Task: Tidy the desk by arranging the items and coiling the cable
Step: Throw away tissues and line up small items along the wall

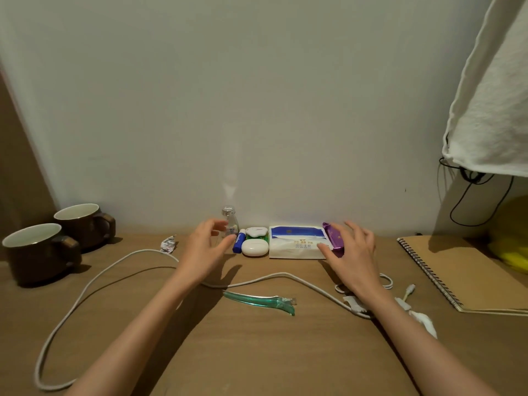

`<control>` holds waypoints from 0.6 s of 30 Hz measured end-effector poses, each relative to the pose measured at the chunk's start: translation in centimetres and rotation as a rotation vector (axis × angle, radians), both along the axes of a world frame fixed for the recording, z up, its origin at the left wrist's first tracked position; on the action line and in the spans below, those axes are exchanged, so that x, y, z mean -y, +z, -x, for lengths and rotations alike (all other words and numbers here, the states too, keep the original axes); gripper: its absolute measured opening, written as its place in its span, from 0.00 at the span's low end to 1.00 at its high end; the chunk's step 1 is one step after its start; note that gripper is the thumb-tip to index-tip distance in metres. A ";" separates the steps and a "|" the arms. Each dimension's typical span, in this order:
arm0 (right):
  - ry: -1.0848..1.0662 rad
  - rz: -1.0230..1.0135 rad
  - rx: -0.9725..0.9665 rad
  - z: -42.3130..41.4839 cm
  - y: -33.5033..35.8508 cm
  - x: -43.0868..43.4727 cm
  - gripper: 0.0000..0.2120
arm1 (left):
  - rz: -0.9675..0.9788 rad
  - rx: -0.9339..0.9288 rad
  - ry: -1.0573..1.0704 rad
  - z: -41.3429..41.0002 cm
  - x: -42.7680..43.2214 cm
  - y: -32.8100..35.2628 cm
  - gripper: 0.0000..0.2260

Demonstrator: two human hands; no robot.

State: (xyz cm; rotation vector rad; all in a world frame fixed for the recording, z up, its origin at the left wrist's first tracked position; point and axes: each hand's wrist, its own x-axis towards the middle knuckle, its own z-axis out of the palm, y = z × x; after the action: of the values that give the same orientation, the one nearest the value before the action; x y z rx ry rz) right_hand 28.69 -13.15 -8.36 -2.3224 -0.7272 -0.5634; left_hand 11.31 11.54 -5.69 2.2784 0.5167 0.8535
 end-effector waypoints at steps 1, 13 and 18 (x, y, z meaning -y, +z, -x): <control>0.018 -0.006 0.052 0.4 0.6 -0.2 0.25 | -0.047 -0.023 -0.034 0.9 0.5 0.0 0.15; 0.544 0.333 -0.074 10.8 2.8 -2.2 0.16 | -0.232 -0.276 -0.142 5.2 1.4 -2.8 0.11; 0.534 0.457 0.070 12.0 1.6 -2.5 0.16 | -0.226 -0.253 -0.188 5.8 1.5 -3.7 0.10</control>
State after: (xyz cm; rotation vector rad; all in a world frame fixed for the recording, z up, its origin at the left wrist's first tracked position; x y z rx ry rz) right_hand 16.72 -10.66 -6.71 -2.3582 -1.5789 -0.2494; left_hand 5.55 10.09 -9.41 2.6124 0.3193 0.5573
